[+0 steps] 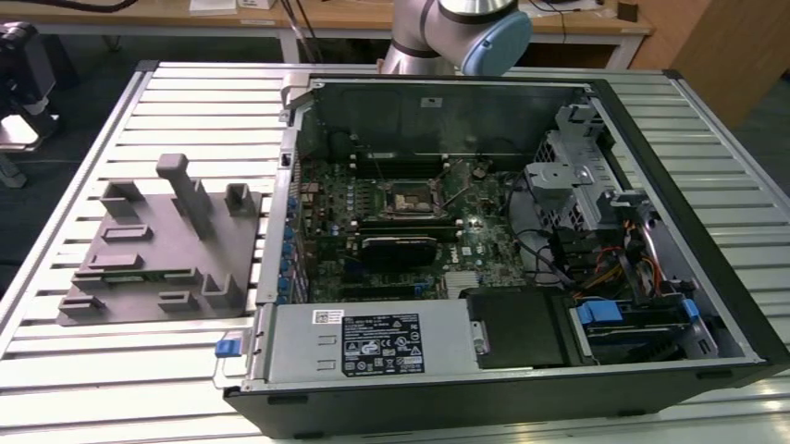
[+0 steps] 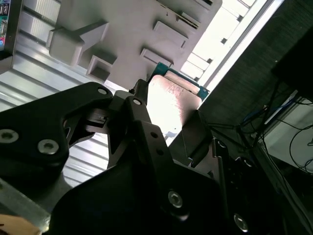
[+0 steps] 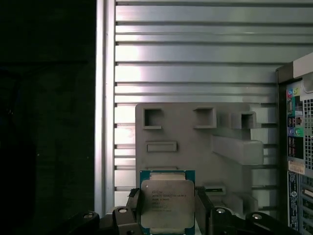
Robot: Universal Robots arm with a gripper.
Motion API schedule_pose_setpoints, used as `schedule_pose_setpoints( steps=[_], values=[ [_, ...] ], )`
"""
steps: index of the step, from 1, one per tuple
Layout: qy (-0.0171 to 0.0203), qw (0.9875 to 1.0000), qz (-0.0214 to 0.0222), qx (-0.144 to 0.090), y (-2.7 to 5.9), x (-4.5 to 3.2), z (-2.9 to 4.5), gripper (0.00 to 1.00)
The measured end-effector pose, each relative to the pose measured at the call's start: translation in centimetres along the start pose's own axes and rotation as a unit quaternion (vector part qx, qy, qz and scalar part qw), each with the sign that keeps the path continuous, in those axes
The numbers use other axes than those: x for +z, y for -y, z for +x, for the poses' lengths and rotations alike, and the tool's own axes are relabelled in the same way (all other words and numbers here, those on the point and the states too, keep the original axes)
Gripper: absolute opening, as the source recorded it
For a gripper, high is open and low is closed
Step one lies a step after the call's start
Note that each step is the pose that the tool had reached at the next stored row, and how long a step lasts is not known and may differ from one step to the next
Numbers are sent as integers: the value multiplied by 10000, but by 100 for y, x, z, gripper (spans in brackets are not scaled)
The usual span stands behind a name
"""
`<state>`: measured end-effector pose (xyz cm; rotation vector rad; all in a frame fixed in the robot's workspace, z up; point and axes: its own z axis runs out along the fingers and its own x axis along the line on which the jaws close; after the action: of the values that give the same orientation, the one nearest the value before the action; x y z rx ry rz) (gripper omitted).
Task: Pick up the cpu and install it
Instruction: 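Pick up the cpu and move it towards the insertion slot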
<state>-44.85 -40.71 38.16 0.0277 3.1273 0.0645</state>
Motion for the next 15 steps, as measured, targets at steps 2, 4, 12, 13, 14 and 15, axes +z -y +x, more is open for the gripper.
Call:
schedule_pose_setpoints(
  steps=[2, 4, 12, 13, 14, 15],
  values=[
    [0, 10000, 0, 0, -2, -50, -1, 53],
    [0, 10000, 0, 0, -4, -92, -1, 53],
    [0, 10000, 0, 0, -7, -179, -2, 53],
    [0, 10000, 0, 0, -8, -187, -3, 53],
    [0, 10000, 0, 0, -8, -194, -3, 53],
    [0, 10000, 0, 0, -9, -200, -3, 53]
  ],
)
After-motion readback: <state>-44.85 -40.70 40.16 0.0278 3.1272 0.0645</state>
